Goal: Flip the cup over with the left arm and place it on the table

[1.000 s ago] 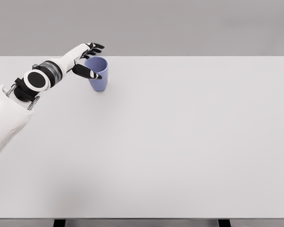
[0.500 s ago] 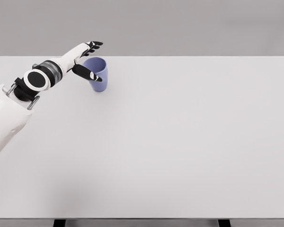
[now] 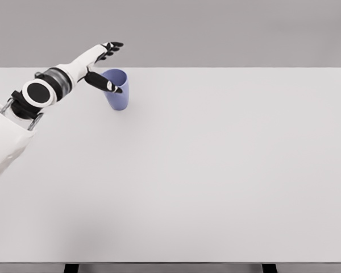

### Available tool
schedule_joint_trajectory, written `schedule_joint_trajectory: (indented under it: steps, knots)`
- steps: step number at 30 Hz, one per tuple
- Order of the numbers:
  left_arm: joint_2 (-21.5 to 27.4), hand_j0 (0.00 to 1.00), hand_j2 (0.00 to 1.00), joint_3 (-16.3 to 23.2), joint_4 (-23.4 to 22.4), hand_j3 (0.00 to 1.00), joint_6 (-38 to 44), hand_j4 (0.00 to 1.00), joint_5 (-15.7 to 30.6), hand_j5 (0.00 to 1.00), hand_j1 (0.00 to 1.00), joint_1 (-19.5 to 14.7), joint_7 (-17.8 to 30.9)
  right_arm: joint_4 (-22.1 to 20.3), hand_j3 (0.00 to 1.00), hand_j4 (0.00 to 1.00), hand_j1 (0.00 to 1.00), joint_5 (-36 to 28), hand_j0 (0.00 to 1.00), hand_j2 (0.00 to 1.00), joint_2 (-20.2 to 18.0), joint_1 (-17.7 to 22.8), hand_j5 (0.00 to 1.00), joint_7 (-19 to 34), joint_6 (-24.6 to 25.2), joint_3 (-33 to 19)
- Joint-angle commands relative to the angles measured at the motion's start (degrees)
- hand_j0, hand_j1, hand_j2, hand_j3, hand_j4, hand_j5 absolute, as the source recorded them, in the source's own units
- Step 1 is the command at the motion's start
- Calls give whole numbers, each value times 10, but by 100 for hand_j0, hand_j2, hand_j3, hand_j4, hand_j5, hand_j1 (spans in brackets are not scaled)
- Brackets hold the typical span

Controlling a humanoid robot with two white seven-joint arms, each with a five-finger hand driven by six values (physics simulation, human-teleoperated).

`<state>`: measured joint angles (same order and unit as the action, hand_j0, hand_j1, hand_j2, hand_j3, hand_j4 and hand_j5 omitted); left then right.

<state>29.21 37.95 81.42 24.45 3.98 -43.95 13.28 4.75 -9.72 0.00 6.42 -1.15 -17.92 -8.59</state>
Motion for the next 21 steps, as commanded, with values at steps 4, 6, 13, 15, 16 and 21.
schedule_joint_trajectory:
  steps: [4,6,13,15,16,21]
  knots:
    - [40,100,100,-7,49,100,7,100,1,100,100,6,0,0,100,100,100,0,100,100,0,-1,100,0,0,0]
    - [67,100,100,-34,83,100,12,100,2,100,100,30,0,0,100,100,100,0,100,100,0,0,100,0,0,0]
    - [149,100,100,-91,170,100,10,100,7,100,100,105,1,0,100,100,100,0,100,100,0,0,100,0,0,0]
    - [168,100,100,-110,187,100,9,100,8,100,100,124,0,0,100,100,100,0,100,100,0,0,100,0,0,0]
    - [175,100,100,-118,194,100,7,100,8,100,100,133,0,0,100,100,100,0,100,100,0,0,100,0,0,0]
    - [194,100,100,-155,216,100,1,100,6,100,100,167,0,0,100,100,100,0,100,100,0,0,100,0,0,0]
